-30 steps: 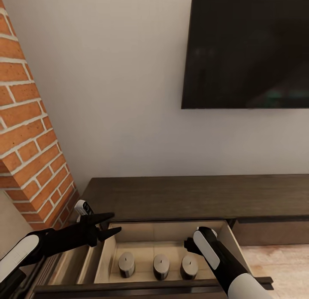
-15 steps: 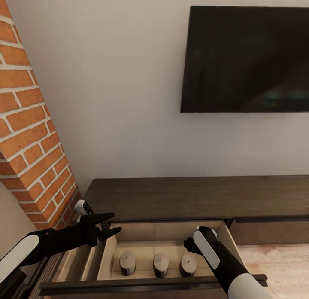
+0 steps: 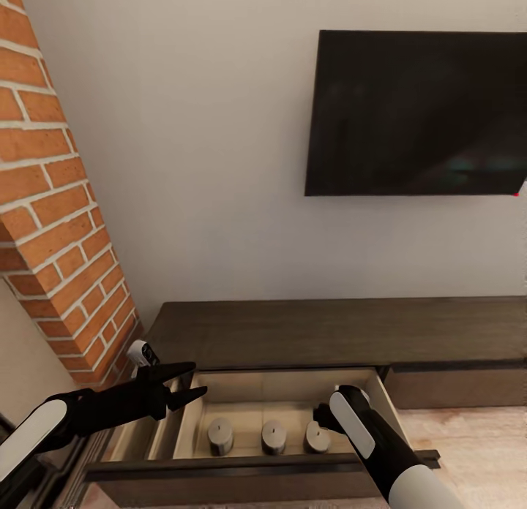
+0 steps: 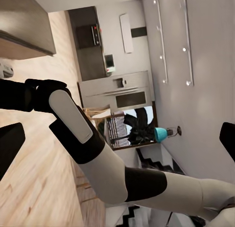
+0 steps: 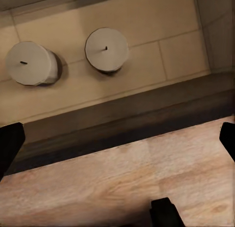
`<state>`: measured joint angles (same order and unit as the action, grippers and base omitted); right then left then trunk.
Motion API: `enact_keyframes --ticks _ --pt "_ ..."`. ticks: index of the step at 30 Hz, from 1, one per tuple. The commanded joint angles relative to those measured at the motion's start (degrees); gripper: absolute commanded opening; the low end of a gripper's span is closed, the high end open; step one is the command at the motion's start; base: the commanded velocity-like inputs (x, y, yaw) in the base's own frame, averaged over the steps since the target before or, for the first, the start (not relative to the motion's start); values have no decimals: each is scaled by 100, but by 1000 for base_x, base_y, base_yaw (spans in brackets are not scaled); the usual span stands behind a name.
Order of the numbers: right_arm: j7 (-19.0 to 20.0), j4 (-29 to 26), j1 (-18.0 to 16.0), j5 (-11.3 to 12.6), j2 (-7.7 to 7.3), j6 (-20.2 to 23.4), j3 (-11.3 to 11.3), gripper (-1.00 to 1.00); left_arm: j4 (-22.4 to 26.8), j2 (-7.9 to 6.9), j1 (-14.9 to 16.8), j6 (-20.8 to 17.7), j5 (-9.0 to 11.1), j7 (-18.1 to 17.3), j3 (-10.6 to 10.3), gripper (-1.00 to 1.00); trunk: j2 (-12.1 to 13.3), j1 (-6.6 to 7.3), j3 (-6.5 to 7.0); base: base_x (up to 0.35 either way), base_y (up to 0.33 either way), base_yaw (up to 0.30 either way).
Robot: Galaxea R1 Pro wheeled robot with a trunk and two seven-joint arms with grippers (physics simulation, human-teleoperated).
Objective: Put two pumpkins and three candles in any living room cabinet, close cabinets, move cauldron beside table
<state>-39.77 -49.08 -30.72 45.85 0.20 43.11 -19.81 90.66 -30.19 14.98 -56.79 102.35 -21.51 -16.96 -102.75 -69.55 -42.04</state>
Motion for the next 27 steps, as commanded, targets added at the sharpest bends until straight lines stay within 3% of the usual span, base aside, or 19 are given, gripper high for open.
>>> enact_keyframes --ticks 1,19,22,27 --pt "-58 -6 -4 56 -2 5 -14 100 -3 -5 5 0 -30 -45 -9 100 39 26 13 -252 0 0" --pt "-58 -6 -6 56 -2 5 -14 100 3 16 2 1 -45 -38 -4 100 760 421 336 -319 0 0" --pt "-58 -6 -5 56 -2 5 -14 100 -6 29 2 6 -185 -37 3 100 881 487 390 -330 0 0" --pt "-58 -1 -4 56 -2 5 -14 100 -130 61 8 17 -604 60 17 100 1081 597 480 -330 0 0"
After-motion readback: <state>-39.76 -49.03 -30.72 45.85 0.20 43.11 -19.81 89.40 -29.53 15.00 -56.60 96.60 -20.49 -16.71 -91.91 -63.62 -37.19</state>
